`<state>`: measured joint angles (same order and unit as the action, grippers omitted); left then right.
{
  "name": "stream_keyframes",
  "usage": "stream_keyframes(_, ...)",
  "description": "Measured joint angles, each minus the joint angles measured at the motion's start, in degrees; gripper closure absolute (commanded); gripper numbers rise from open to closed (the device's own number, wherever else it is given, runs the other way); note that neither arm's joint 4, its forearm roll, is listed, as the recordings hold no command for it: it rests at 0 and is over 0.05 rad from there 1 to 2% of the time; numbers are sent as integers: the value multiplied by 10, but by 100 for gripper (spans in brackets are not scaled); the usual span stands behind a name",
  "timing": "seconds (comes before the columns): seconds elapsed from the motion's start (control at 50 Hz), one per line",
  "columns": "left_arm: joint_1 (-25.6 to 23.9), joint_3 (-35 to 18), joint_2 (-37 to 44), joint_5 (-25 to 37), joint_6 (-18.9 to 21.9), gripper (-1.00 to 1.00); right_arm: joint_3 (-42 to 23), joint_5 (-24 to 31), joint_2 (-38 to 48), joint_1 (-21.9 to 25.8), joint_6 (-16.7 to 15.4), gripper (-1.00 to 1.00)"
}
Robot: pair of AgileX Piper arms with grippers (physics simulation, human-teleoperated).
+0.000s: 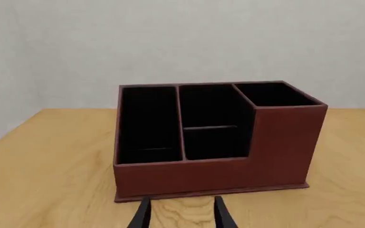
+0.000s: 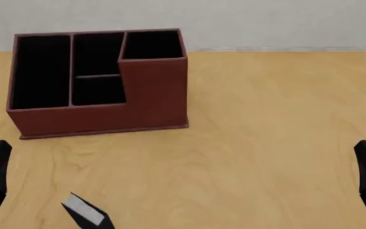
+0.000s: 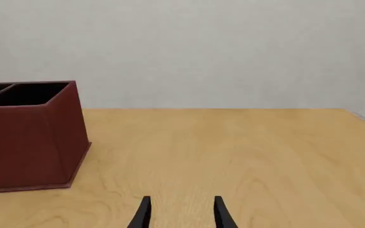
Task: Pick up the book and place it in the left compartment of the caddy.
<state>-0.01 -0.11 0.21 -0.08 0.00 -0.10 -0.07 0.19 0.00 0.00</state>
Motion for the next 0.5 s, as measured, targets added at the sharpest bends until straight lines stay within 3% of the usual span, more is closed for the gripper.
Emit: stream_keyframes(0.5,0,-1,14,-9,-2,-100,-2,-2,5,0,0,-100)
